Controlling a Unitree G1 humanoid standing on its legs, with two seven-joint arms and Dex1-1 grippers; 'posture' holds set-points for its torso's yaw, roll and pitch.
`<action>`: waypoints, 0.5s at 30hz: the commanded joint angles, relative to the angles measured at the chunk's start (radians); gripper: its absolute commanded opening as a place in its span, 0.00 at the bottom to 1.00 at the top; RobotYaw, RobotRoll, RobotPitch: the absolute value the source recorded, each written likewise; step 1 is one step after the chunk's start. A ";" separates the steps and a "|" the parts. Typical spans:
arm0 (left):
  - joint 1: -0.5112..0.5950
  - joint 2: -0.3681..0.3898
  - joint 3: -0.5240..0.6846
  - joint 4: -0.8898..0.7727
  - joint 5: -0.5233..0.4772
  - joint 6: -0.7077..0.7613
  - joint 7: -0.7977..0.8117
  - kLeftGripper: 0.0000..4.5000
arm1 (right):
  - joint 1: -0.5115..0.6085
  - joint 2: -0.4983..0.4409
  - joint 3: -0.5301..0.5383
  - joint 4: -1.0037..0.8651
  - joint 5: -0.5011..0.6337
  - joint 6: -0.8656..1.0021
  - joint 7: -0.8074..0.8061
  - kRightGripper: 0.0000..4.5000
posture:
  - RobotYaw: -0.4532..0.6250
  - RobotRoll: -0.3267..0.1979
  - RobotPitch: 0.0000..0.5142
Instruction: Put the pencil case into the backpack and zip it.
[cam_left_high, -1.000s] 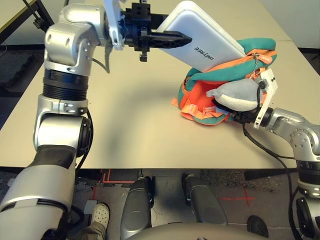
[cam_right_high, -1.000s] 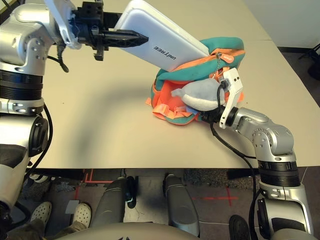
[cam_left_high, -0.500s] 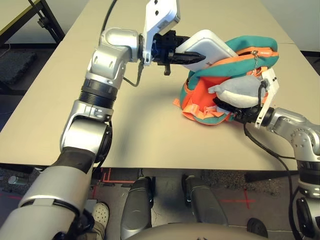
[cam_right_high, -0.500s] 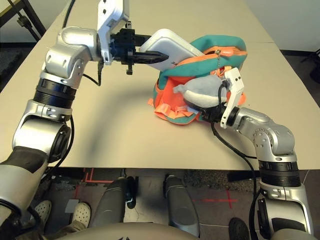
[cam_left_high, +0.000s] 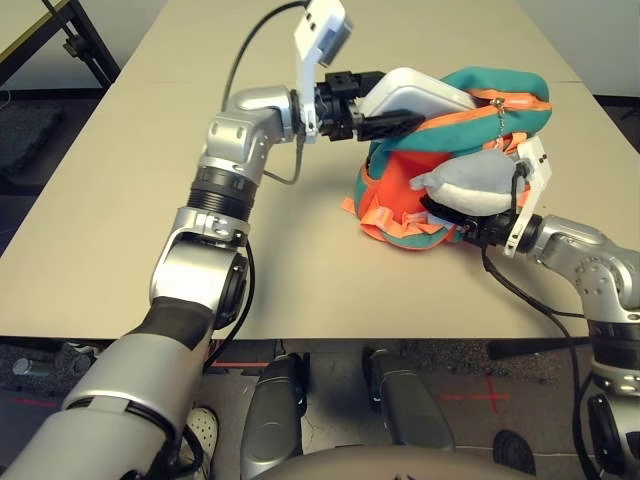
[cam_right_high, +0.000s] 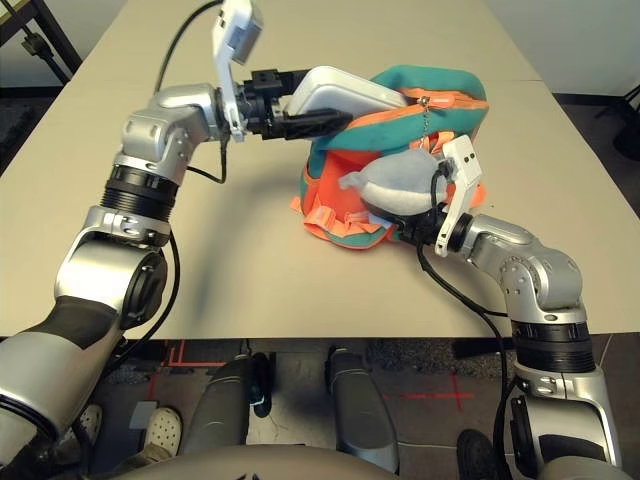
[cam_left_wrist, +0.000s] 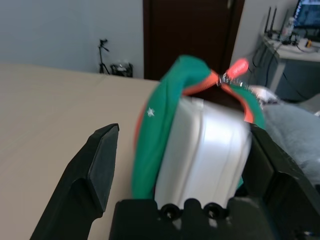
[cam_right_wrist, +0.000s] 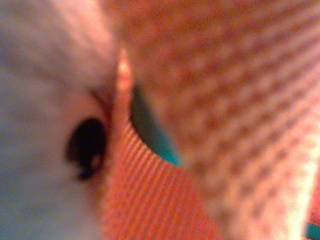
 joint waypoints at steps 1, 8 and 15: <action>0.023 0.053 0.044 -0.118 -0.073 0.113 0.015 1.00 | 0.032 0.003 0.036 0.026 -0.024 0.030 -0.006 0.07 | 0.31 0.62 0.38; 0.095 0.169 0.079 -0.286 -0.159 0.247 0.037 1.00 | 0.017 0.004 0.045 0.049 -0.035 0.019 0.005 0.07 | 0.32 0.62 0.37; 0.193 0.284 0.072 -0.361 -0.186 0.308 0.025 1.00 | 0.006 0.004 0.051 0.065 -0.045 0.009 0.015 0.07 | 0.33 0.62 0.36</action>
